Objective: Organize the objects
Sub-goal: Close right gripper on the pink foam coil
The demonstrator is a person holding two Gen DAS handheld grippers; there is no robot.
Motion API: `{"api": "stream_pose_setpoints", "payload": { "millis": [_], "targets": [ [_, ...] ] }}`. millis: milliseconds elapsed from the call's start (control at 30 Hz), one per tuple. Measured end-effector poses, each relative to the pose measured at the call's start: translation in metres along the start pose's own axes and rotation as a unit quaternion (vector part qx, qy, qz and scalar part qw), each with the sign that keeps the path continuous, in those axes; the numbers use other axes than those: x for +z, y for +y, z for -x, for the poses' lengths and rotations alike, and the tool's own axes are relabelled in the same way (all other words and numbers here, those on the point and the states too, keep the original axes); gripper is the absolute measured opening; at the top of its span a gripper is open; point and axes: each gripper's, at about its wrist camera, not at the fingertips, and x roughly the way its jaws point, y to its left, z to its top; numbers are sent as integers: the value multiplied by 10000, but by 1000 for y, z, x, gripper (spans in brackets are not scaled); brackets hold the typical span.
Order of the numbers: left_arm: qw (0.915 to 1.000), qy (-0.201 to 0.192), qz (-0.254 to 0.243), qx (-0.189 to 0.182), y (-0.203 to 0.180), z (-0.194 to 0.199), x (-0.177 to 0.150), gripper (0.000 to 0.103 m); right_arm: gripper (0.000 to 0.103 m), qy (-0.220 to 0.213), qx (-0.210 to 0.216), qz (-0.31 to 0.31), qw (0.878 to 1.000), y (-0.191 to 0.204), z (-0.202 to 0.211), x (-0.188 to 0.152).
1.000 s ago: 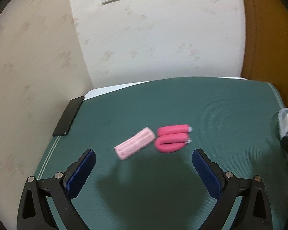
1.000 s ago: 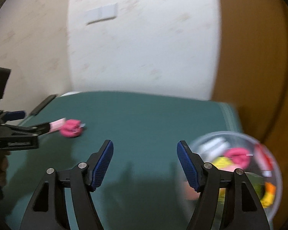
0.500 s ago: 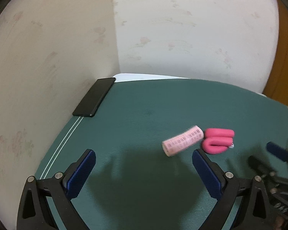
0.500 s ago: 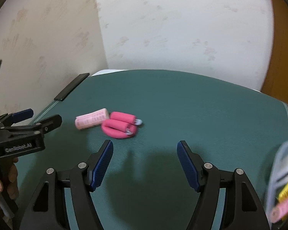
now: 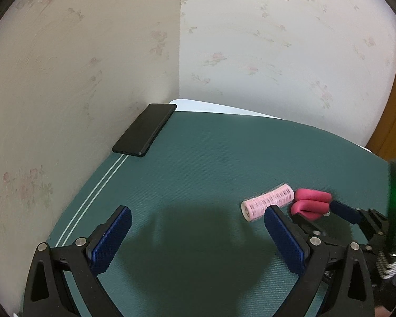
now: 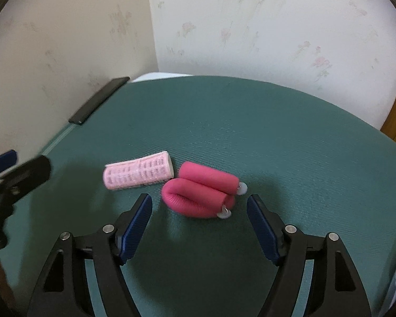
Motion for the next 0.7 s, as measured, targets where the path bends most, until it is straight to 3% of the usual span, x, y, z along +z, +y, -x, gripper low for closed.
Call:
{"api": "stream_pose_setpoints", "payload": {
  "millis": [167,300,700],
  "targets": [
    [10000,47,-14,-3,-1,-1,0,102,75,228,-87,-113,9996,-2,-13,2],
    [10000,82,-53,11,-3,-3,0,102,62,192,-96,-213,9995,-8,-11,1],
    [9991,239,-348,-74,-22,-16,-5,102,61,95,-33,-541,9985,-38,12,-19]
  ]
}}
